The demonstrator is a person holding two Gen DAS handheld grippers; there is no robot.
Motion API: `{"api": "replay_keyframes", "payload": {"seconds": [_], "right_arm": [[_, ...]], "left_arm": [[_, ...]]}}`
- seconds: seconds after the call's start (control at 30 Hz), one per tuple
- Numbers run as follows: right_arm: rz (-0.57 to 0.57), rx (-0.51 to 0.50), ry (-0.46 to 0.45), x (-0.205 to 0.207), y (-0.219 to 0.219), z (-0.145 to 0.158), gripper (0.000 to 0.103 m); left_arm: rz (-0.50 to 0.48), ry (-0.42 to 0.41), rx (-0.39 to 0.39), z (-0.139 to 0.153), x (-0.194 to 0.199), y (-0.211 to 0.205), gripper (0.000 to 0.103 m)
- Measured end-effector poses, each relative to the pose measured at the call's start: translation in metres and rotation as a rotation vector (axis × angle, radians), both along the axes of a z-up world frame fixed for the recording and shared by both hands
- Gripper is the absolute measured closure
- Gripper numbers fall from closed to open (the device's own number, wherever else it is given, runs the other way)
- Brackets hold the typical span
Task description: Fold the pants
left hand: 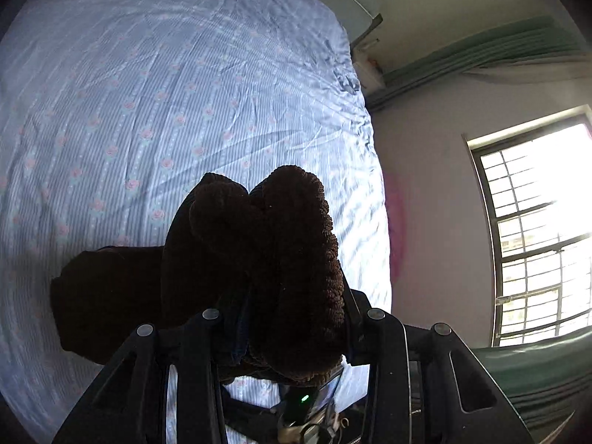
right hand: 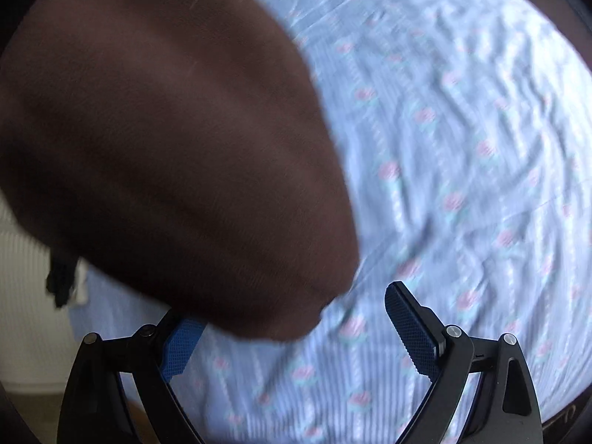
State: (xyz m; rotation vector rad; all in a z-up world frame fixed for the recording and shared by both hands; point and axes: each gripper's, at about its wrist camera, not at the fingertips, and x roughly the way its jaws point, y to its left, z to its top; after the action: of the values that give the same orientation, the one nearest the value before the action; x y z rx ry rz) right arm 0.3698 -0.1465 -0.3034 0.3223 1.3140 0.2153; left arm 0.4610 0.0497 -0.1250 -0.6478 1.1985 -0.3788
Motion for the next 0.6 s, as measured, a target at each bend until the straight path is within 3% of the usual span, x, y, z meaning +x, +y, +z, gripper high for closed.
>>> {"api": "replay_keyframes", "payload": {"seconds": [0.1,0.2,0.3,0.43,0.6], "right_arm": [[-0.187,-0.059,-0.043,0.001,-0.03,0.01,0.013],[-0.294,-0.024,0.016,0.001,-0.06,0.004,0.013],[-0.286,-0.091,0.051,0.005,-0.061,-0.004,0.013],[-0.221,-0.109,0.084,0.002,-0.052,-0.012,0.013],[-0.018,-0.231,-0.013,-0.004,-0.02,0.004,0.013]], "left_arm": [[0.024,0.015,0.029,-0.014,-0.005,0.017,0.066],[0.055,0.095,0.043,-0.048,-0.013,0.041,0.066],[0.084,0.196,0.057,-0.094,-0.032,0.064,0.067],[0.124,0.258,0.116,-0.137,-0.052,0.096,0.067],[0.096,0.285,0.173,-0.159,-0.07,0.114,0.067]]}}
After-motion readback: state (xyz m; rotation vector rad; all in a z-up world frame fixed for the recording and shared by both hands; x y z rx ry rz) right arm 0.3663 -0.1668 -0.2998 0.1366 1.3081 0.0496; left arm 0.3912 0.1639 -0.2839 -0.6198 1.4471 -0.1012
